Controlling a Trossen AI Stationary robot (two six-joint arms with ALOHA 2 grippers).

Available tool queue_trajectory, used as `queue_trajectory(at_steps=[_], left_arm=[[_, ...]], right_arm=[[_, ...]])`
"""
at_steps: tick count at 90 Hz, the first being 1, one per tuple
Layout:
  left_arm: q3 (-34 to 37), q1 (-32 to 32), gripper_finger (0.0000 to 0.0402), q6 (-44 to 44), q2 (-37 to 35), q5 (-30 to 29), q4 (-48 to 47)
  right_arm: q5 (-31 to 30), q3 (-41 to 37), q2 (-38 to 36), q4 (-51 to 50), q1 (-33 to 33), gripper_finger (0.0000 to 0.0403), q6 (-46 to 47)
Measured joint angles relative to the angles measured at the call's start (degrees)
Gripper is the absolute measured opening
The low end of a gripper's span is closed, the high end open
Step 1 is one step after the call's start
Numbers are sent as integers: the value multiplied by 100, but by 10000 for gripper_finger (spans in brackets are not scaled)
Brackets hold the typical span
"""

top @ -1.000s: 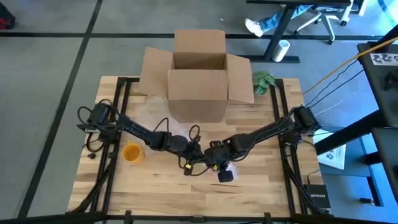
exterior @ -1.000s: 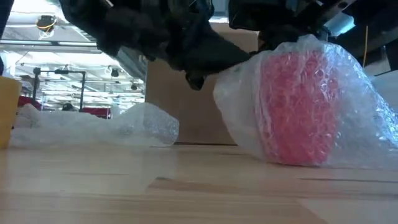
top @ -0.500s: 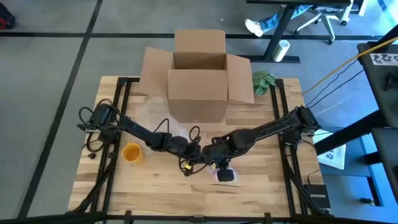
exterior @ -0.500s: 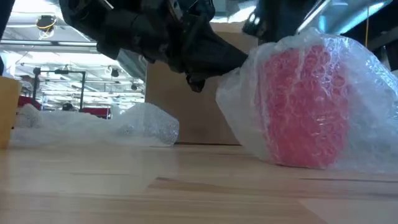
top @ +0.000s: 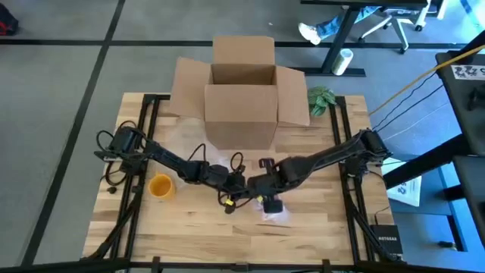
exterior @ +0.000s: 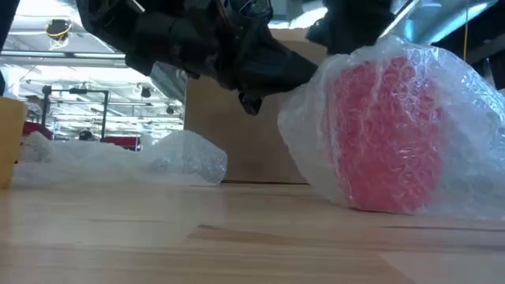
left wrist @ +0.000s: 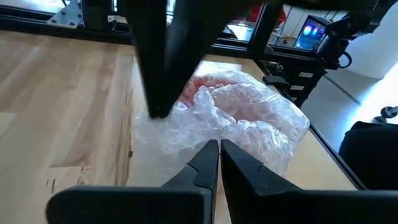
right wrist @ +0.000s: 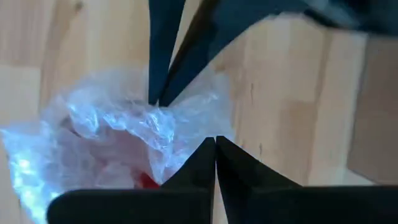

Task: Wrap mug
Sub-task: Wrap the red mug with the bubble wrap

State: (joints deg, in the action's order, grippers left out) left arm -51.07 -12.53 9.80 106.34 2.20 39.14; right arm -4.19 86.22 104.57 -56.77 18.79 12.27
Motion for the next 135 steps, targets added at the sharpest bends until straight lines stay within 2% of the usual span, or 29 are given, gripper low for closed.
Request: queue_trajectory(at_steps=[9,25,81,98,108,121,135], left_arm=[[0,19,0,-2,-2,12,19],[0,63,0,9,-7,20,34],[0,92,0,15,-11,17,37],[0,96,0,-106,-31,20,68],[0,125,0,-168,-183,22,-63],[0,170,0,-378,-571,15,-479],[0,174,0,-397,-894,0,-1247]], right_arm=[[277,-85,0,19,5,0,180],[389,-90,-25,144,161,0,238],[78,115,-50,315,273,0,280],[699,201,-59,286,273,0,279],[1023,201,-59,221,286,0,426],[1088,187,-59,230,335,0,554],[1110,-154,-63,274,343,0,881]])
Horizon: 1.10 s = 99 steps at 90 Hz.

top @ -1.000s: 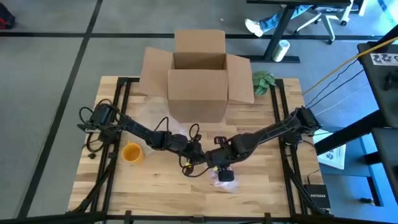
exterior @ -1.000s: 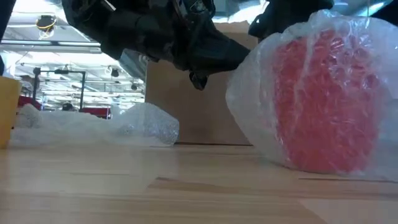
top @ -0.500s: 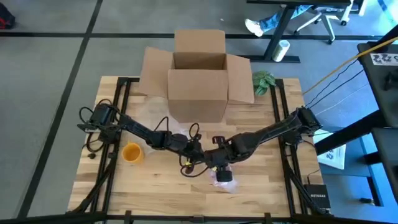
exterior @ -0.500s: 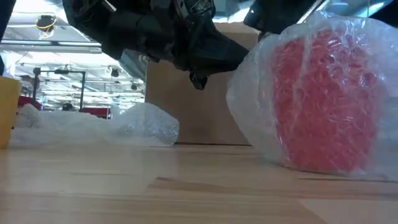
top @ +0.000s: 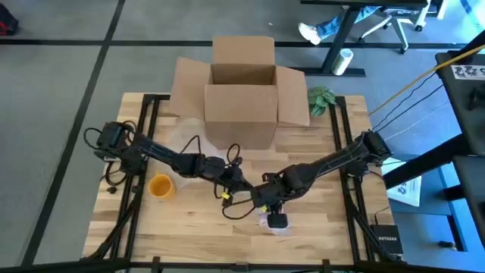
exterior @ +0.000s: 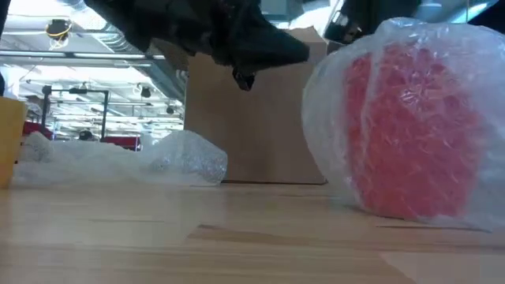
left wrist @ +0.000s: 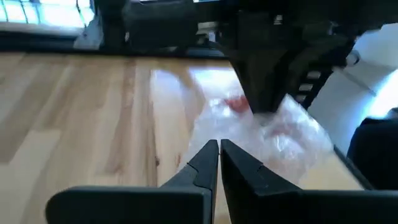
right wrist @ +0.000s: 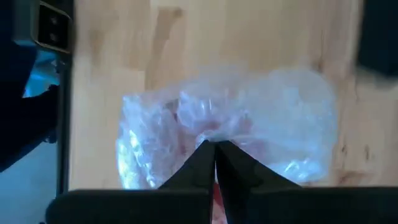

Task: Wrap mug
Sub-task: Wrap the red mug with the bubble wrap

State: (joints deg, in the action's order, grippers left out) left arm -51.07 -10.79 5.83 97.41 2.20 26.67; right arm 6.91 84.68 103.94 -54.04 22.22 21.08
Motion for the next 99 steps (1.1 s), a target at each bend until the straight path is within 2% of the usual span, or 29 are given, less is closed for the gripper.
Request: queue_trajectory(at_steps=[20,35,49,70,86,99], left_arm=[[0,-318,0,409,-29,24,-584],[0,-717,0,508,-29,27,-621],[0,-964,0,852,-29,-33,-627],[0,-1316,0,1279,-24,-584,-627],[0,-1590,0,1522,5,-944,-613],[0,-1768,0,1739,122,-1257,-629]], right_arm=[[-80,-794,0,1063,-7,0,322],[-184,-1321,41,1858,-22,0,685],[-858,-1408,252,1846,-60,0,1492],[-2051,-1338,306,2522,-211,0,2238],[-1956,-1138,323,2958,-203,0,2200],[-1330,-865,323,2845,-199,0,1900]])
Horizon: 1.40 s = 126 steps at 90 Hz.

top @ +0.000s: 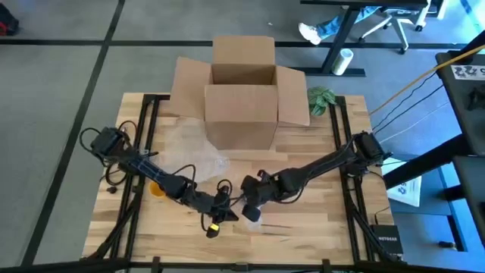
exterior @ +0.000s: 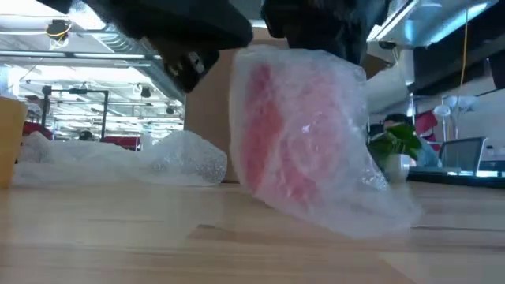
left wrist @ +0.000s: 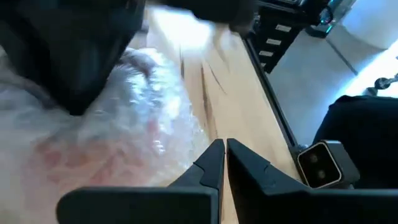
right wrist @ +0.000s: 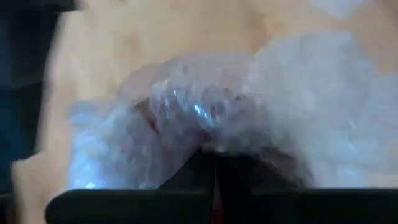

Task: Wrap mug
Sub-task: Wrap the red mug with the bubble wrap, then put the wrapped red mug into the box

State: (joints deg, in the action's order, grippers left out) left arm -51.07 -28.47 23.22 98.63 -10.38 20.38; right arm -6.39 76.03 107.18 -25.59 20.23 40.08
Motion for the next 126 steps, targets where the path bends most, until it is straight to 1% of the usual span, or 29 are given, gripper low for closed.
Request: queue_trajectory(at_steps=[10,30,37,50,58,69,76,84,89,126], left_arm=[[-2,-85,0,168,117,-102,14],[-2,-211,0,224,188,-159,13],[-2,-266,0,133,188,-163,-16],[-2,-343,0,82,180,-441,-221],[-2,-381,0,87,92,-676,-526],[-2,-423,0,97,-65,-743,-764],[0,-473,0,57,-79,-884,-873],[0,-514,0,55,-79,-997,-977],[0,-516,0,82,-79,-1026,-1016],[4,-621,0,325,-79,-1123,-1077]], right_arm=[[306,217,-4,-94,0,0,-307],[469,690,-9,-782,-1,1,-898],[631,809,-9,-917,0,8,-1059],[1012,974,-20,-930,0,41,-1191],[1051,1023,-20,-943,-2,70,-1196],[1051,1045,-20,-880,-8,105,-1192],[1143,1045,28,-860,-4,120,-1119],[1414,1045,127,-852,-4,132,-990],[1507,1045,184,-859,0,135,-984],[1654,1045,238,-680,4,138,-884]])
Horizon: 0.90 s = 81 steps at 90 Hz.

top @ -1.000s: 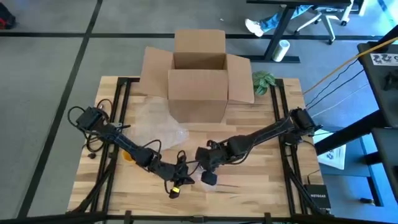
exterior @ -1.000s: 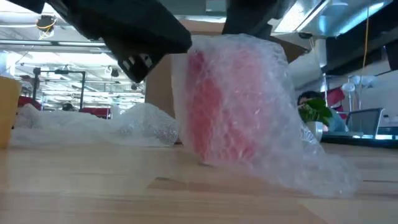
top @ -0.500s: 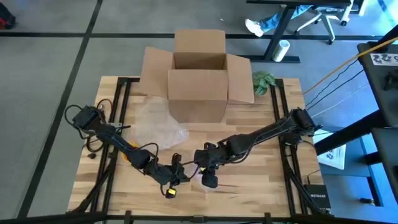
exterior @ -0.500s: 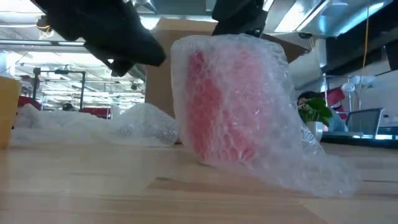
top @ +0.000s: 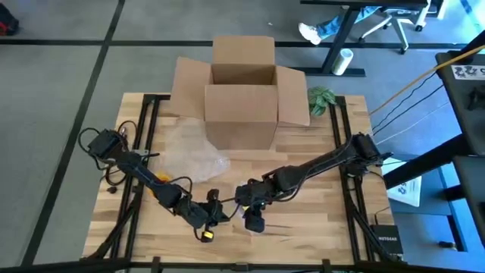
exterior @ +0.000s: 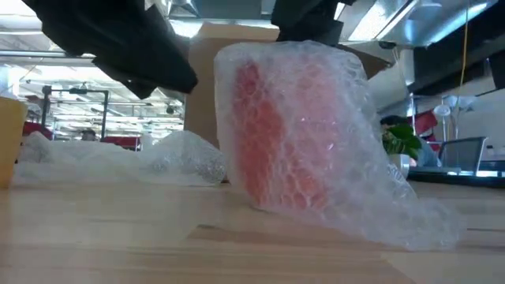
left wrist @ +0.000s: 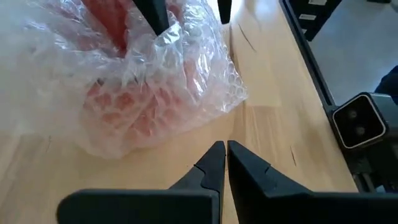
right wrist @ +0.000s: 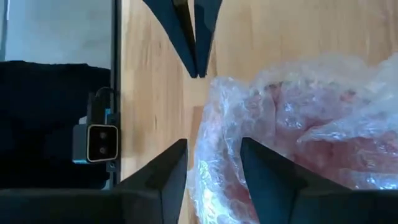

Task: Wrap mug
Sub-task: Put the wrapped red mug into the box

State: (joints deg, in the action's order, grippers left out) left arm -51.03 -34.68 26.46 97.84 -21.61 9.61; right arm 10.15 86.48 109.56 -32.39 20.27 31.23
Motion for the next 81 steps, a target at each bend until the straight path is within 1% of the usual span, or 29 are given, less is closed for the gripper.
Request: queue_trajectory(at_steps=[42,56,62,67,81], left_arm=[[0,2,0,170,0,-15,48],[0,2,0,187,0,-13,52],[0,2,0,203,0,-13,51],[0,2,0,207,0,-13,59],[0,2,0,207,0,-13,61]], right_arm=[[34,37,471,-127,-2,138,-14],[-211,29,481,-180,1,133,-18],[-290,28,481,-197,-4,120,-15],[-299,26,483,-200,-5,101,-18],[-307,22,485,-259,-7,23,-237]])
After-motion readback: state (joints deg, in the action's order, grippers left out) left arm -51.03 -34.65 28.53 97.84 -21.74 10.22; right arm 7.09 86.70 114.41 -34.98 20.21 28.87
